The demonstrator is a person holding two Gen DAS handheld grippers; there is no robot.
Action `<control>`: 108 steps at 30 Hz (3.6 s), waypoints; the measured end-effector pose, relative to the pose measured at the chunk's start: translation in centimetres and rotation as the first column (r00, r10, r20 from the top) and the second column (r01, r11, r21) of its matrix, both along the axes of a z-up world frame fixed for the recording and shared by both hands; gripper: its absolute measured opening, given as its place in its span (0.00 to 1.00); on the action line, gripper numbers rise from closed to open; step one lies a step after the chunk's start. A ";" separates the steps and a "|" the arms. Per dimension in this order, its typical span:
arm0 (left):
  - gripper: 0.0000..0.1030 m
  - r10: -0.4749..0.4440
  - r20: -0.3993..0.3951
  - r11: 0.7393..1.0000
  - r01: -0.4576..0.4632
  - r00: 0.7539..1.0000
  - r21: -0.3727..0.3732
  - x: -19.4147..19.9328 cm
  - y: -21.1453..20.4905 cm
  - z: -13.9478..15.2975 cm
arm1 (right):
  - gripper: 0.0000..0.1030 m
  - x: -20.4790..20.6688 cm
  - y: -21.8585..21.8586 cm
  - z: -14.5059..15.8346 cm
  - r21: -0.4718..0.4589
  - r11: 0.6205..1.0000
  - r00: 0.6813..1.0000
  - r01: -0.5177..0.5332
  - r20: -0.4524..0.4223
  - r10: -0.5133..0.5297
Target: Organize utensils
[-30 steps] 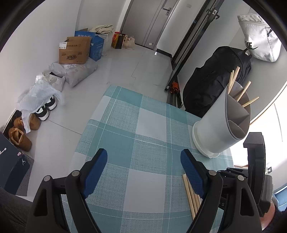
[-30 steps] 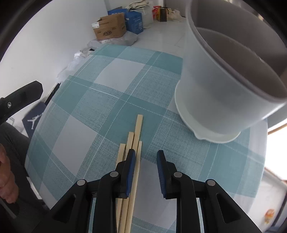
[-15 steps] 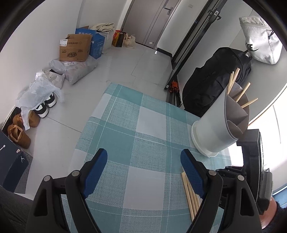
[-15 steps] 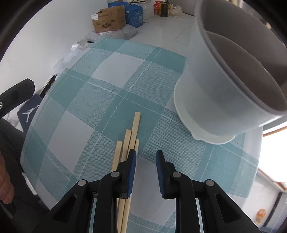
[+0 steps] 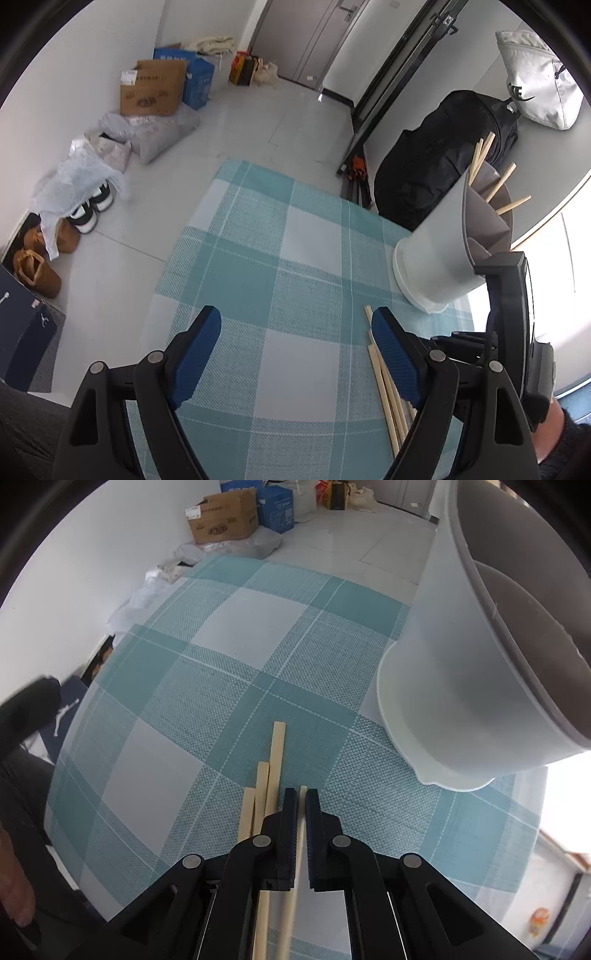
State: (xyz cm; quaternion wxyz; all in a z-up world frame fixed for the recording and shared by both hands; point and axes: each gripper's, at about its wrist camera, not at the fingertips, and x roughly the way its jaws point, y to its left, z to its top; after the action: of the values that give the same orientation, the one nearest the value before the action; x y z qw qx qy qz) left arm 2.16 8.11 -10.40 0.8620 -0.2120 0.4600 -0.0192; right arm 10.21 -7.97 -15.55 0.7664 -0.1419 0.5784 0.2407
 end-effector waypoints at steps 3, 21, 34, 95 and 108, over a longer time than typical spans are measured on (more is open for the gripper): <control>0.78 -0.040 -0.044 0.999 0.040 0.998 -0.003 0.0 -0.6 -0.7 | 0.03 -0.2 -1.0 1.1 0.059 0.998 0.999 0.017 0.043 -0.020; 0.78 -0.202 -0.296 0.940 0.270 0.934 0.208 -0.6 -10.2 -3.5 | 0.03 -5.1 -11.2 11.9 0.457 0.881 0.914 0.120 0.295 -0.277; 0.78 -0.107 -0.397 0.929 0.234 0.912 0.288 0.6 -11.6 -4.4 | 0.03 -5.9 -14.2 12.3 0.553 0.822 0.897 0.134 0.285 -0.338; 0.02 -0.189 0.356 0.978 0.145 0.915 0.148 -2.2 -7.9 9.7 | 0.02 -9.3 -13.0 14.8 0.537 0.839 0.848 0.091 0.400 -0.348; 0.02 -0.245 0.369 0.966 0.193 0.897 0.172 -1.3 -8.4 12.6 | 0.02 -8.7 -13.2 18.6 0.567 0.821 0.814 0.072 0.442 -0.377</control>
State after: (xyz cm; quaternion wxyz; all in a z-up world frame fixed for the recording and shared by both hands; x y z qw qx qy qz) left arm 0.90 -0.29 2.16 0.9402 -0.0939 0.3017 -0.1274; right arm 1.54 -21.18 3.00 0.9290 0.0838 0.2655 0.2437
